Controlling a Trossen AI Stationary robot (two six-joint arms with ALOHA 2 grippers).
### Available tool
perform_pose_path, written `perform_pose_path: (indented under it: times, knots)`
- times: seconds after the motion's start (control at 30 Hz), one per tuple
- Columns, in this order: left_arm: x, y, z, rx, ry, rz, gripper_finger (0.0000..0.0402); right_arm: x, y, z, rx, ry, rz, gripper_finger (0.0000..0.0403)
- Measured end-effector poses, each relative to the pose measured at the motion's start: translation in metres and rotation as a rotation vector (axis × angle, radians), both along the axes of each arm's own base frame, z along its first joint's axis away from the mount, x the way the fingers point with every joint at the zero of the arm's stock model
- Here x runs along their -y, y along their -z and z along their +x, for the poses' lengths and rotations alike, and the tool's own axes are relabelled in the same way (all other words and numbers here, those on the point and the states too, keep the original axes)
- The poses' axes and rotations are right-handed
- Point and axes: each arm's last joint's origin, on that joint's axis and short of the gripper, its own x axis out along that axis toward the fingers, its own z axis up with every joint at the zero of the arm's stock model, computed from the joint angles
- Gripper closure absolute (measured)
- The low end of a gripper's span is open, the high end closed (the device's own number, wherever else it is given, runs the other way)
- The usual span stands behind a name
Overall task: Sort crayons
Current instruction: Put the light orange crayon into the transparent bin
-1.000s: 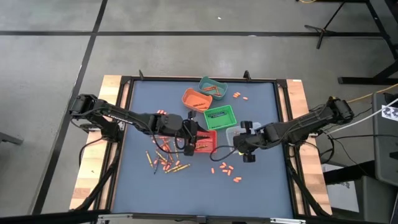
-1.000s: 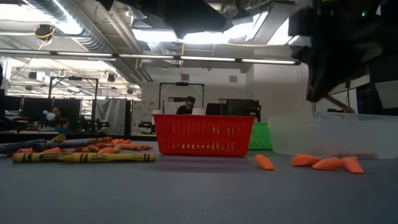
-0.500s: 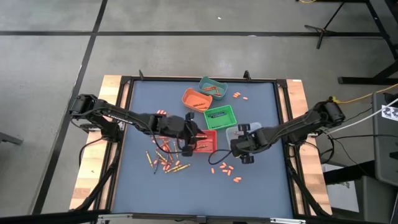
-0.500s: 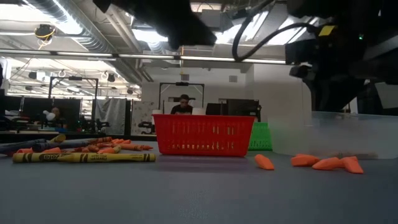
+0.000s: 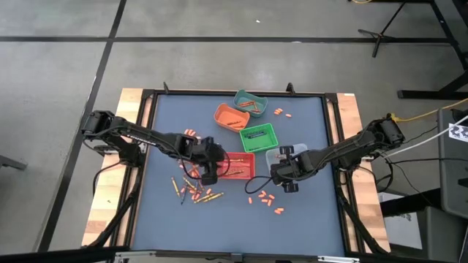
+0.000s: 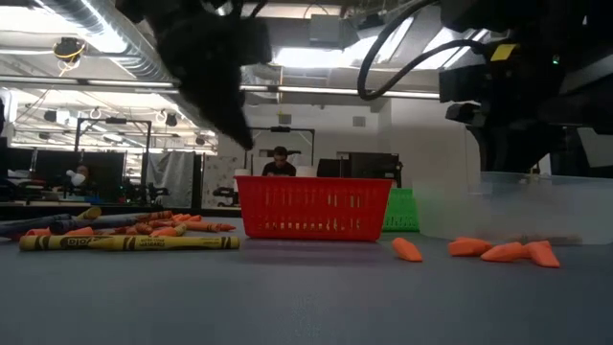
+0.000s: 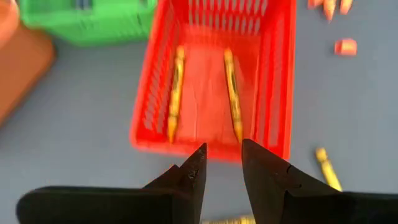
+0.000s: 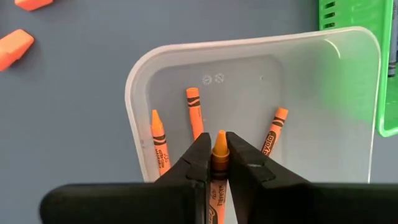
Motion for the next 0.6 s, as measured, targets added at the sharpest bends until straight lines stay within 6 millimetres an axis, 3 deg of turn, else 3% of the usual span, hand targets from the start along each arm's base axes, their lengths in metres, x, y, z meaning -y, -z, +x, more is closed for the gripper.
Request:
perform_pose_path:
  times: [0.33, 0.6]
  knots:
    - [-0.001, 0.01, -0.015, -0.177, 0.023, -0.001, 0.0315, 0.0, 0.0, 0.0, -0.001, -0.006, -0.001, 0.0361]
    - [-0.011, 0.029, -0.026, -0.238, -0.011, 0.003, 0.0315, 0.0, 0.0, 0.0, 0.002, -0.005, -0.009, 0.0292]
